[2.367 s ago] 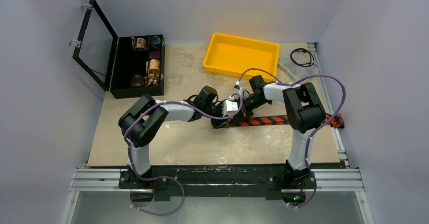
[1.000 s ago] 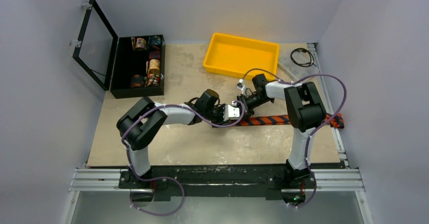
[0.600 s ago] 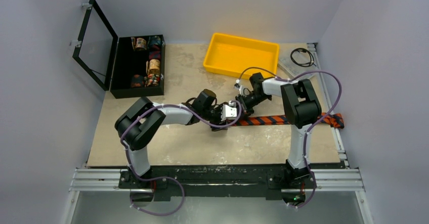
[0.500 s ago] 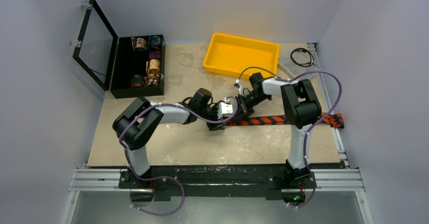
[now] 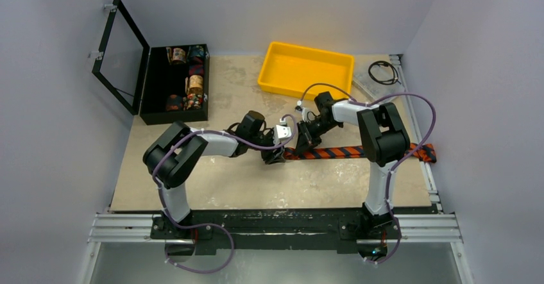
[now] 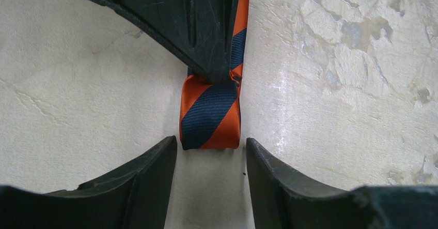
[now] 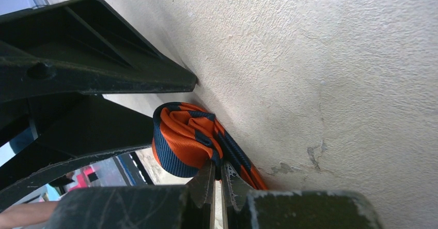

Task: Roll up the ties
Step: Roll the tie at the center of the board.

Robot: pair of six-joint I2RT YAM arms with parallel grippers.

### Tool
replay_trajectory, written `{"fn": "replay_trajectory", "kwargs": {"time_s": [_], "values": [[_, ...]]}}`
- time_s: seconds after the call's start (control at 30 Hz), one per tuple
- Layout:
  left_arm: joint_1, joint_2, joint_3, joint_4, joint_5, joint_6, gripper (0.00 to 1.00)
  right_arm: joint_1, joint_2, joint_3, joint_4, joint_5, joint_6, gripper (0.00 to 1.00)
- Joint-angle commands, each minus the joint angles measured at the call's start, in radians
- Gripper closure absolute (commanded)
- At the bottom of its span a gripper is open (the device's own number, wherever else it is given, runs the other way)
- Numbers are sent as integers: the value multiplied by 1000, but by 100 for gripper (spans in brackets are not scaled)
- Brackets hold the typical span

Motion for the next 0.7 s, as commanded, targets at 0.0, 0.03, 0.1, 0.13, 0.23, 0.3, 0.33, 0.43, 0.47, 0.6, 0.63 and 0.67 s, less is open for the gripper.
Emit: {"fn": "replay_trajectory", "kwargs": {"time_s": [0.0, 0.03, 0.1, 0.13, 0.23, 0.3, 0.33, 0.43, 0.47, 0.6, 0.63, 0.67], "values": [[-26, 16, 24, 60, 7, -43, 52, 26, 36, -49, 84, 193, -49, 100], [-32, 16, 31, 64, -9, -47, 54, 27, 36, -52, 88, 190, -46, 100], [-41, 18, 46, 75, -22, -58, 55, 31, 35, -56, 94, 190, -42, 100], [-45, 18, 53, 79, -25, -59, 57, 32, 34, -57, 95, 189, -43, 100], [-59, 12, 61, 96, -19, -52, 60, 34, 35, -62, 100, 189, -41, 100], [-73, 8, 69, 100, -15, -46, 64, 34, 35, -66, 107, 188, -38, 100], [-81, 7, 77, 95, -11, -43, 67, 35, 37, -67, 110, 187, -36, 100], [-99, 22, 93, 91, -9, -44, 71, 35, 41, -65, 115, 179, -28, 100], [-105, 30, 96, 92, -13, -41, 71, 35, 42, -63, 115, 173, -27, 100], [-127, 51, 98, 121, -40, -46, 66, 37, 33, -68, 124, 158, -17, 100], [-131, 56, 100, 125, -43, -49, 65, 38, 32, -69, 125, 154, -15, 100], [-133, 64, 104, 125, -44, -54, 65, 39, 31, -73, 127, 150, -13, 100]]}}
